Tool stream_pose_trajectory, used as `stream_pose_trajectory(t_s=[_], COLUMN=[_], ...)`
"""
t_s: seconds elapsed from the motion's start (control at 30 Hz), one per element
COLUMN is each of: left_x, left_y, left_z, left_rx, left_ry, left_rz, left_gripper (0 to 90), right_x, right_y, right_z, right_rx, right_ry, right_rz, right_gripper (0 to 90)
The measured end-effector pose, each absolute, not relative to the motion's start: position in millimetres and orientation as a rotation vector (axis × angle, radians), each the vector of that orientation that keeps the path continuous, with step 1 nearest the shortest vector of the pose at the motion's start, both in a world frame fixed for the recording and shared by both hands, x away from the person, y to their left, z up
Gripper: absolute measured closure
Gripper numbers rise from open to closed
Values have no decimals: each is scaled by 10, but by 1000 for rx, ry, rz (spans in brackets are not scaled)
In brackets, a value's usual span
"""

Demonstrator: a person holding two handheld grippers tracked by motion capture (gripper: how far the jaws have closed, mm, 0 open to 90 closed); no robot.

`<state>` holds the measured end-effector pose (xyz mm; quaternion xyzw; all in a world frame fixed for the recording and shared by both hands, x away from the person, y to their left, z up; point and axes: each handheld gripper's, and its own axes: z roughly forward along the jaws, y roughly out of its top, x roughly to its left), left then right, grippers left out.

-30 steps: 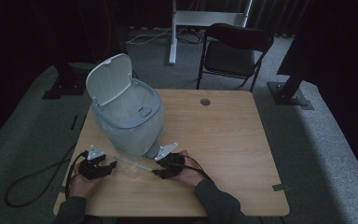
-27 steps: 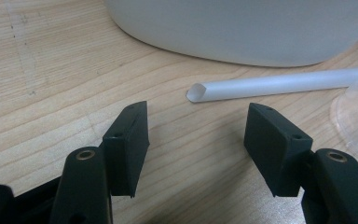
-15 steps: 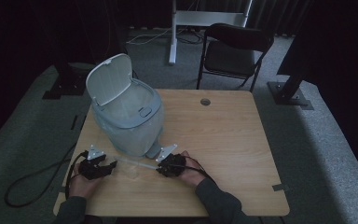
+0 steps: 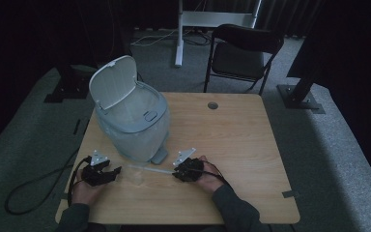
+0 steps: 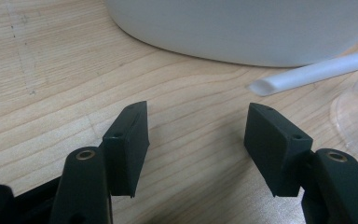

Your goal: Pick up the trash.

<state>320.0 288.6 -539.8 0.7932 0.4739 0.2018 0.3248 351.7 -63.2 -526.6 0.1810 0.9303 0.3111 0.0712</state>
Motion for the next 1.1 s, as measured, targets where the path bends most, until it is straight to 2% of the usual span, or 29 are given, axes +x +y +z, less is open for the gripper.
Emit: stream_pose_trajectory(t_s=[0.6,0.7,1.1], left_x=[3200,3200,3200], left_y=[2885,2885,2883], left_z=[-5398,-5398,-5398], left_rx=[2079,2079,2079], left_ry=[1244,1244,1245], left_rz=[530,530,531], left_gripper=[403,403,402], right_x=[3615,3635,3740], right_y=[-1393,-1497,-1851], right_z=[-5247,-5239,-5250], right_rx=[716,748,960], right_ry=[2742,2721,2627], right_rz=[910,889,840], right_gripper=[725,756,783])
